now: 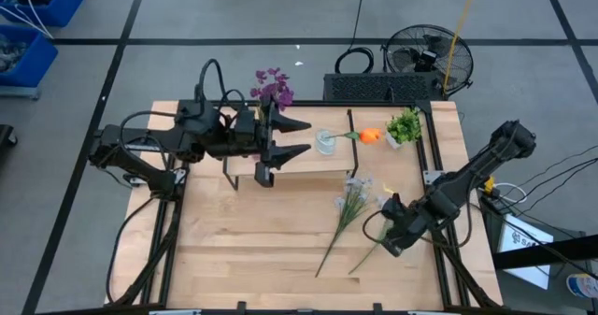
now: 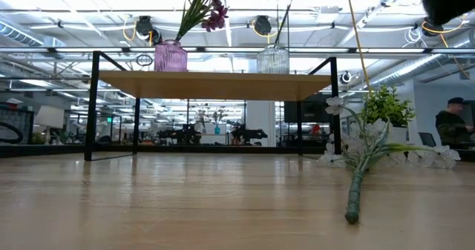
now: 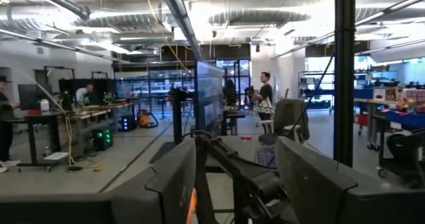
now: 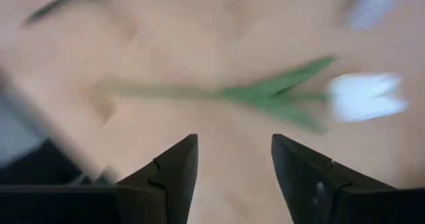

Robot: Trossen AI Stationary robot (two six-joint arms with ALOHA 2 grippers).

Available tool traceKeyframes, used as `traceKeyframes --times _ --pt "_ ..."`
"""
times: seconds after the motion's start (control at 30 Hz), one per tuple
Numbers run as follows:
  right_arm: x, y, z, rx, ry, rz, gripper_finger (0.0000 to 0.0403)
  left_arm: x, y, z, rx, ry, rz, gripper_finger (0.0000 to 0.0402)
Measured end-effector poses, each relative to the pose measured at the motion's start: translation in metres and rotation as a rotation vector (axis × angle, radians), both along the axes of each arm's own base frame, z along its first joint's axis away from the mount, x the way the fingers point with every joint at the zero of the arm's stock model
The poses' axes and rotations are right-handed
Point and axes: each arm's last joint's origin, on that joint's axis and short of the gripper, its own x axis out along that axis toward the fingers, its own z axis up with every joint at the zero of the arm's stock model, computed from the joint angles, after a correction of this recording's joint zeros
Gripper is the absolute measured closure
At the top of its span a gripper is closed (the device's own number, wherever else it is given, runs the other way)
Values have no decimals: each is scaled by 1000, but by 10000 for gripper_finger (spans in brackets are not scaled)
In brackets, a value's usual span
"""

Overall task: Pick and place flowers into a vace then onto a shelf
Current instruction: Put the white flower into the transparent vase on the shelf

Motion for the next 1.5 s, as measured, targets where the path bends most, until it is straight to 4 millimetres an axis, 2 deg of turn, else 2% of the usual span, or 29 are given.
traceKeyframes --times 0.17,0.27,0.43,0.63,0.77,1.0,1.23,1.5 --pt "-5 -11 -13 -170 165 -243 218 0 0 0 -2 0 1 183" --pt "-4 -12 -18 -190 211 -416 224 0 0 0 -2 0 1 187" --pt "-6 -13 -36 -215 249 -568 230 0 0 0 -2 0 0 188" --pt "-4 -9 -61 -80 217 -681 231 0 0 0 -8 0 -2 188" --pt "2 -5 -63 -11 177 -697 232 0 0 0 -8 0 -2 188" --pt "-2 -8 -66 -71 225 -743 232 0 1 0 -4 -1 3 188" --pt "5 -3 -75 -50 215 -756 232 0 4 1 3 -7 14 188" --pt "8 0 -90 -115 252 -729 233 0 9 1 5 -7 30 188"
